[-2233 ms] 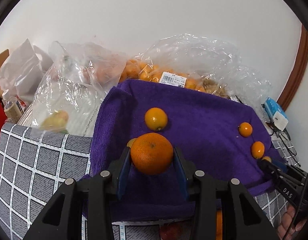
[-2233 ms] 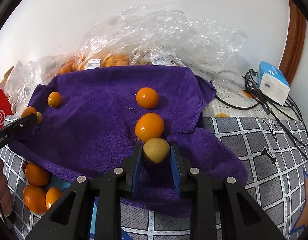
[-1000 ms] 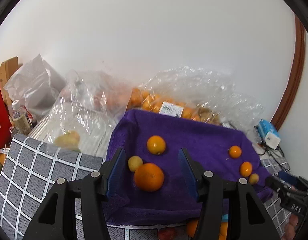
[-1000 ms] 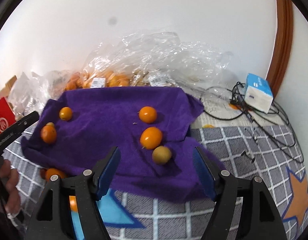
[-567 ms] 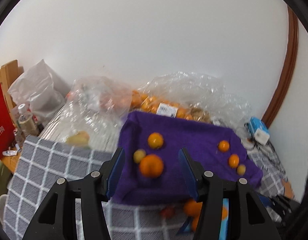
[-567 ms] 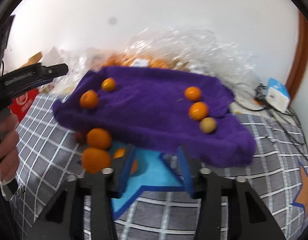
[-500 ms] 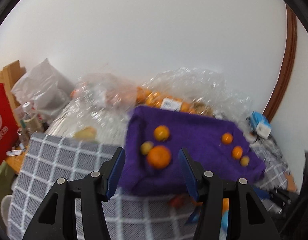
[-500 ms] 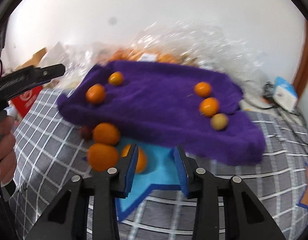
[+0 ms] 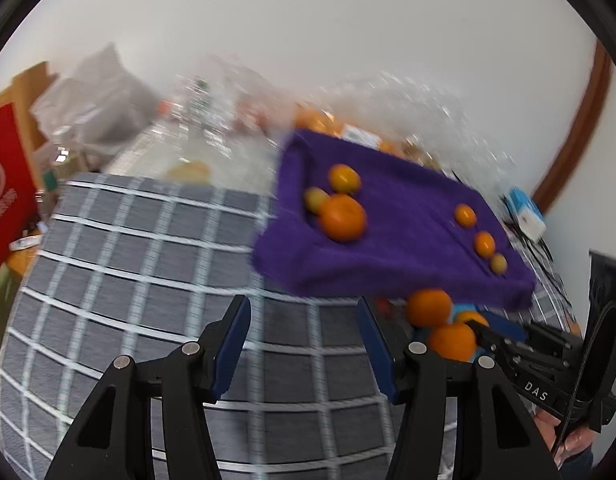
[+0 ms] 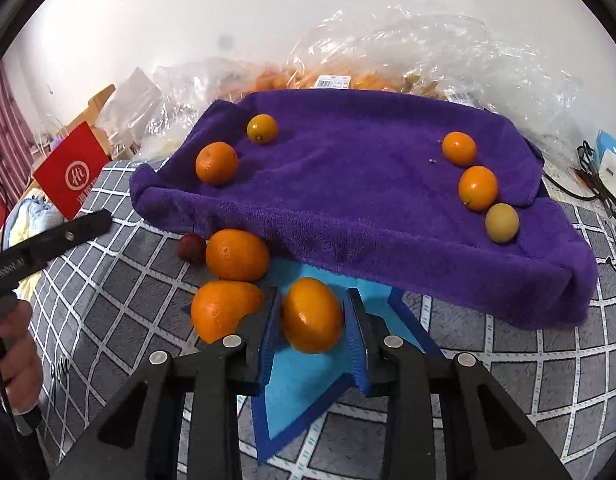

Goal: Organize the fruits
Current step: 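Withdraw both open grippers from the towel toward the remaining fruit, then grasp an orange with the right gripper while the left gripper grasps the red fruit, then carry the orange and red fruit over the purple towel with both grippers, then open the right gripper onto the towel while the left gripper releases the red fruit, then withdraw both open grippers from the towel toward the remaining fruit, then grasp a large mandarin with the right gripper while the left gripper grasps another mandarin, then carry both held mandarins over the purple towel with both grippers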

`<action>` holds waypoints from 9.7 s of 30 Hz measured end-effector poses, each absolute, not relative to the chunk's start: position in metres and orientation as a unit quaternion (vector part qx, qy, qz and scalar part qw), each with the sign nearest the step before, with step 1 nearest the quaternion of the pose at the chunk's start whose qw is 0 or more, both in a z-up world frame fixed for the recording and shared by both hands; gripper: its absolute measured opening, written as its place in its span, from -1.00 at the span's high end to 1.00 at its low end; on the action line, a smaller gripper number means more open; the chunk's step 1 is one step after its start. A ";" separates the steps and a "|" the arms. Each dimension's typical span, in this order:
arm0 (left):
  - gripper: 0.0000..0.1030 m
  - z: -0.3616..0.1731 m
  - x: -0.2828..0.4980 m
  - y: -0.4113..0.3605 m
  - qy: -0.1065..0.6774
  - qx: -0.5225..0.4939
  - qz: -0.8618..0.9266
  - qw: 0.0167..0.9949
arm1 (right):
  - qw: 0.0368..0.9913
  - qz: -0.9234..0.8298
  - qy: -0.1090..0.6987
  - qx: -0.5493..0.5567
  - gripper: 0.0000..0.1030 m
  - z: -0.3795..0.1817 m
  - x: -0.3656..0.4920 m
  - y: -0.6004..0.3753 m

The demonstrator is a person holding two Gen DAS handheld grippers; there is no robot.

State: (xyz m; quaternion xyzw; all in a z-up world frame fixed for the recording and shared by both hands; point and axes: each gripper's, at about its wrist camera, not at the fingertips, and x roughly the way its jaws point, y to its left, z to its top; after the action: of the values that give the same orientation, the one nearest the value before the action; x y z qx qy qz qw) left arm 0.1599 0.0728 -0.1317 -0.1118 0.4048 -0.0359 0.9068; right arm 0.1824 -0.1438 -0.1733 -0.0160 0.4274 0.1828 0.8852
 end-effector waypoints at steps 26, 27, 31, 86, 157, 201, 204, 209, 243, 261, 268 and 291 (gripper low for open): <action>0.19 -0.167 0.192 0.010 0.427 -0.034 -0.017 0.903 | 0.905 0.073 0.419 -0.007 0.35 -0.188 0.172 -0.220; 0.19 -0.167 0.192 0.009 0.427 -0.032 -0.016 0.903 | 0.905 0.074 0.419 -0.005 0.35 -0.188 0.173 -0.221; 0.19 -0.168 0.193 0.008 0.428 -0.032 -0.016 0.903 | 0.905 0.074 0.418 -0.006 0.35 -0.188 0.173 -0.221; 0.56 -0.068 0.226 0.065 0.346 -0.134 -0.059 0.927 | 0.922 0.067 0.380 0.038 0.38 -0.116 0.285 -0.256; 0.16 -0.142 0.160 0.105 0.400 -0.130 0.018 0.907 | 0.914 0.102 0.392 0.010 -0.11 -0.130 0.159 -0.171; -0.10 -0.164 0.152 0.095 0.398 -0.105 0.018 0.911 | 0.915 0.027 0.402 0.034 0.18 -0.178 0.173 -0.240; -0.10 -0.155 0.155 0.068 0.411 -0.096 -0.025 0.906 | 0.912 0.025 0.408 0.043 0.18 -0.181 0.172 -0.243; -0.14 -0.144 0.168 0.009 0.420 -0.054 -0.091 0.901 | 0.914 0.011 0.403 0.048 0.18 -0.180 0.171 -0.250; 0.26 -0.162 0.177 -0.011 0.396 -0.081 -0.084 0.911 | 0.915 0.003 0.400 0.042 0.18 -0.182 0.168 -0.251; 0.26 -0.154 0.168 -0.016 0.364 -0.060 -0.079 0.926 | 0.920 0.020 0.388 0.047 0.18 -0.178 0.164 -0.250; 0.26 -0.144 0.163 -0.007 0.341 -0.069 -0.071 0.935 | 0.925 0.025 0.376 0.044 0.18 -0.174 0.161 -0.249; 0.26 -0.132 0.157 0.016 0.292 -0.096 -0.029 0.951 | 0.938 0.029 0.342 0.048 0.18 -0.124 0.153 -0.252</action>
State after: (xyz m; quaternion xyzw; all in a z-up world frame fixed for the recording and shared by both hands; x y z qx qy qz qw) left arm 0.1566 0.0160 -0.1319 -0.0964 0.2917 -0.0293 0.9512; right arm 0.1529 -0.2521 -0.1243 0.0481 0.3416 0.0287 0.9382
